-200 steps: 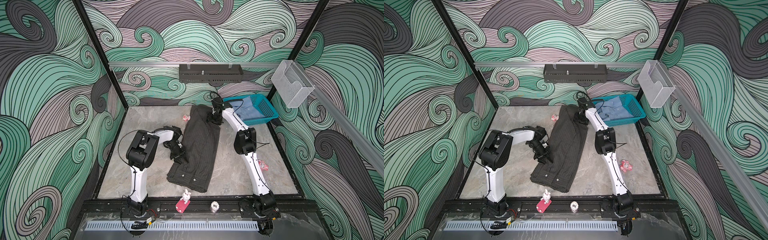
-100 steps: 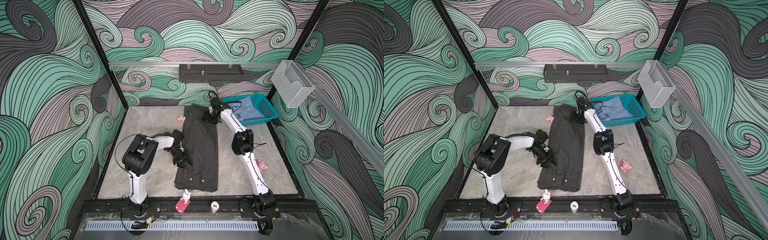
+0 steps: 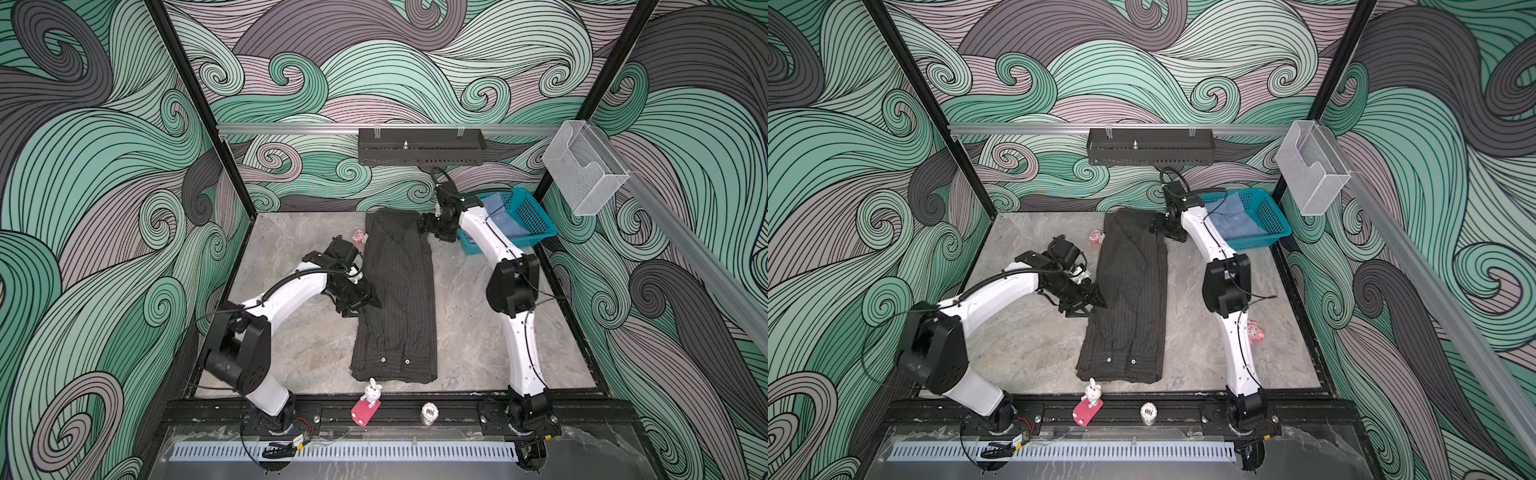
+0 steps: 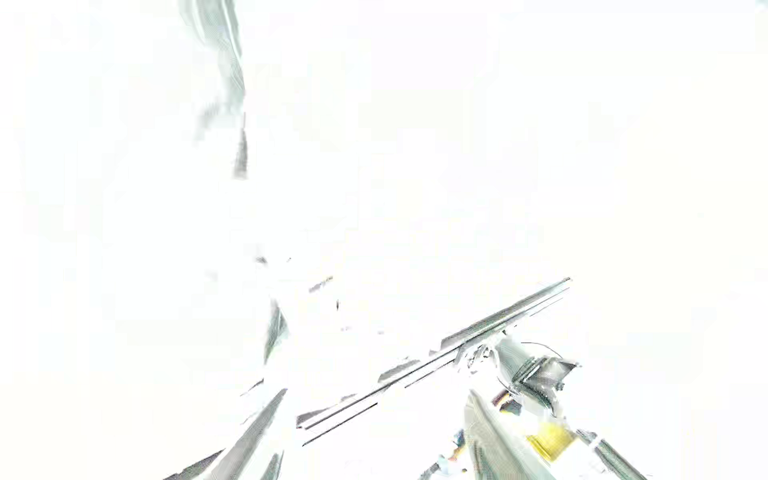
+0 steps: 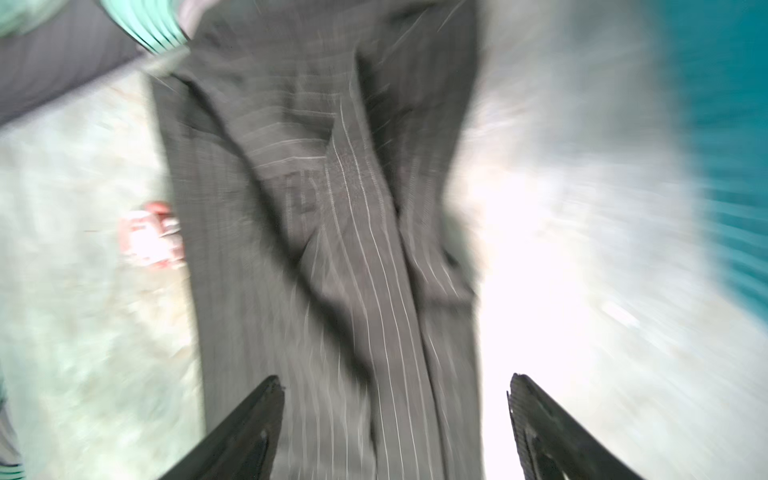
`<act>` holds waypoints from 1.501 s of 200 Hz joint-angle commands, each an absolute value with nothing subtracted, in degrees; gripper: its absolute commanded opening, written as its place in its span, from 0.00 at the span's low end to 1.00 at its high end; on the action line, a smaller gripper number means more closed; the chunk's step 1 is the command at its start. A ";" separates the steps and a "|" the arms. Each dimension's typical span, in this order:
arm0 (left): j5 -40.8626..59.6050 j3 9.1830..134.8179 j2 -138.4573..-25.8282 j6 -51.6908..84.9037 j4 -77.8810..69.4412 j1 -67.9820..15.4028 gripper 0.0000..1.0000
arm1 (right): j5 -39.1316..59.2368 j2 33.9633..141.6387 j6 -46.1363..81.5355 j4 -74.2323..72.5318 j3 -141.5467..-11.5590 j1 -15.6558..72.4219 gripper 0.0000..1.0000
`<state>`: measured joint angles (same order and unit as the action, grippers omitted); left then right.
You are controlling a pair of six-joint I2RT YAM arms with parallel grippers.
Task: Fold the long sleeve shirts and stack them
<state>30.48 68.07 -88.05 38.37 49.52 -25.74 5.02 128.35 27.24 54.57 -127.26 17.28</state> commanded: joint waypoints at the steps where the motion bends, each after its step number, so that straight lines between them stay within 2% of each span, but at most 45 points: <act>1: 26.28 65.84 -84.09 37.73 55.10 -25.40 0.68 | 2.26 117.09 28.04 55.06 -117.55 17.57 0.87; 23: 26.38 59.40 -79.03 39.40 54.05 -25.40 0.69 | 5.11 104.62 31.04 52.95 -100.50 18.40 0.91; 36: 27.19 54.51 -76.05 40.87 51.77 -25.40 0.69 | 7.18 96.27 33.60 49.69 -88.18 19.65 0.99; 61: 28.93 45.25 -70.21 43.93 46.64 -25.58 0.70 | 8.52 80.85 39.46 44.99 -67.40 24.65 0.99; 95: 30.98 34.98 -65.28 48.90 38.34 -26.70 0.70 | 9.05 65.66 49.25 42.07 -48.74 33.20 0.94; 146: 32.30 27.34 -68.26 53.73 26.82 -31.33 0.69 | 11.10 55.73 60.85 37.26 -33.87 42.17 0.87; 199: 32.32 23.09 -71.96 56.62 18.01 -33.04 0.64 | 13.16 57.32 67.80 26.86 -26.65 47.99 0.86; 211: 32.98 22.16 -73.47 57.48 14.97 -33.39 0.61 | 13.17 58.66 68.79 24.41 -25.94 49.22 0.85; 251: 34.10 20.69 -78.71 59.57 7.05 -34.62 0.40 | 14.07 64.97 72.16 13.00 -23.06 51.32 0.82; 264: 34.11 20.96 -79.36 59.16 6.69 -34.76 0.30 | 14.49 67.07 72.29 10.19 -22.64 51.50 0.80; 278: 34.01 21.16 -79.21 58.81 6.59 -34.80 0.17 | 14.39 69.46 71.68 7.68 -22.54 51.59 0.74; 300: 33.84 21.88 -78.18 57.96 7.70 -34.89 0.05 | 15.29 72.52 70.67 4.84 -22.72 51.66 0.59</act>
